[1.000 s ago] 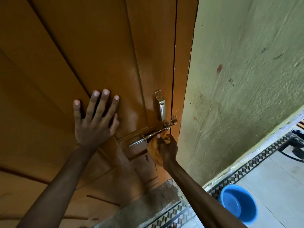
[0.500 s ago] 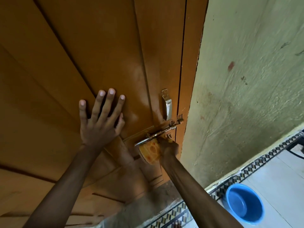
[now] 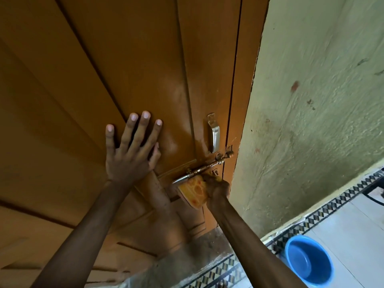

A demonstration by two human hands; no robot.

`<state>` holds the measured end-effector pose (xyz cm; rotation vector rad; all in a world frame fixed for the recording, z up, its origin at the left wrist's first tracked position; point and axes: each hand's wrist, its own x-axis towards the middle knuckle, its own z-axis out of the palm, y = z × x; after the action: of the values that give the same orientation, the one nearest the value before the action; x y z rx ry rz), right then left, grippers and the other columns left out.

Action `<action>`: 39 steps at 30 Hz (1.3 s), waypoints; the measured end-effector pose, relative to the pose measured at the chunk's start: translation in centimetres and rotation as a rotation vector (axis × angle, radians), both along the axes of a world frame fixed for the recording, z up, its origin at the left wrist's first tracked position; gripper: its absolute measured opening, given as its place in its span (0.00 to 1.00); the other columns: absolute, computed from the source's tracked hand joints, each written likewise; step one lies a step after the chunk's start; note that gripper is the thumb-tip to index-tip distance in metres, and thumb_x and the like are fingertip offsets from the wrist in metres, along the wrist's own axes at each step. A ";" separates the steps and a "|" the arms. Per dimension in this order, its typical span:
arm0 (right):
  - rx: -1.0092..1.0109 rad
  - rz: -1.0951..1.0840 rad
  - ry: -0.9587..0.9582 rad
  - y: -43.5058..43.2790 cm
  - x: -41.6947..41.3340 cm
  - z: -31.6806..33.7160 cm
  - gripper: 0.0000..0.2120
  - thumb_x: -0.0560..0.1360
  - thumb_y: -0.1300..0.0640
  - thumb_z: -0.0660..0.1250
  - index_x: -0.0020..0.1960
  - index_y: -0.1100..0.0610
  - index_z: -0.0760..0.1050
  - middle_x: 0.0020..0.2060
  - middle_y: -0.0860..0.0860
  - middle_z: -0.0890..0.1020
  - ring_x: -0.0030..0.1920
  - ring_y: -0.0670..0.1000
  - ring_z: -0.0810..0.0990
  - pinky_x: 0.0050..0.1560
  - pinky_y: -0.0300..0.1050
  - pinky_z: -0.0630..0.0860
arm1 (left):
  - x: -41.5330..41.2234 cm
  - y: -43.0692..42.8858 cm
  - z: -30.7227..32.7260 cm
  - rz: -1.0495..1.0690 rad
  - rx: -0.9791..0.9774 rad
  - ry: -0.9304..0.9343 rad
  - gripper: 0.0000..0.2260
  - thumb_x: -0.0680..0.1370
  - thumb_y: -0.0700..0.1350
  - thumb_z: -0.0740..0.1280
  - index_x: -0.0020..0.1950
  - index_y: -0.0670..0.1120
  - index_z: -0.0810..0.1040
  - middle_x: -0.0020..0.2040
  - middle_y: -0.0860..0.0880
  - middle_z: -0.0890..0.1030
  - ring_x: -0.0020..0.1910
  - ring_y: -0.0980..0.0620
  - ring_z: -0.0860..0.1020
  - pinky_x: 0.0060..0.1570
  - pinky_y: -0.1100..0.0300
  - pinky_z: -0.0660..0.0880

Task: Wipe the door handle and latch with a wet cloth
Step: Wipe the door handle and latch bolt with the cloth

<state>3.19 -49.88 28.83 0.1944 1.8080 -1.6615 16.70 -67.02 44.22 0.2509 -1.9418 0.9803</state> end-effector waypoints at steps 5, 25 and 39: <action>0.023 0.021 0.017 -0.4 -2.7 -6.4 0.34 0.56 0.33 0.69 0.54 0.55 0.79 0.50 0.55 0.85 0.51 0.59 0.85 0.52 0.58 0.82 | 0.0 0.2 0.3 0.007 0.000 0.000 0.29 0.78 0.54 0.67 0.79 0.50 0.67 0.78 0.45 0.65 0.81 0.46 0.53 0.77 0.40 0.48; 0.053 0.101 0.760 3.2 1.6 6.1 0.11 0.82 0.60 0.61 0.63 0.53 0.72 0.46 0.47 0.82 0.43 0.44 0.80 0.49 0.40 0.81 | 0.2 1.5 0.7 -0.006 0.140 -0.023 0.26 0.81 0.51 0.64 0.79 0.50 0.66 0.78 0.45 0.64 0.81 0.48 0.50 0.79 0.42 0.43; -0.243 0.141 -0.069 10.3 -2.4 4.4 0.14 0.75 0.59 0.71 0.60 0.59 0.79 0.54 0.59 0.84 0.52 0.60 0.83 0.50 0.54 0.82 | 1.0 9.7 -12.1 0.024 1.397 -0.120 0.15 0.75 0.50 0.75 0.59 0.50 0.78 0.53 0.48 0.81 0.51 0.44 0.81 0.47 0.49 0.80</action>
<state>0.82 -39.59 33.28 0.0165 1.5177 -1.7334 17.66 -57.33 32.11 0.9844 -2.4187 -0.5255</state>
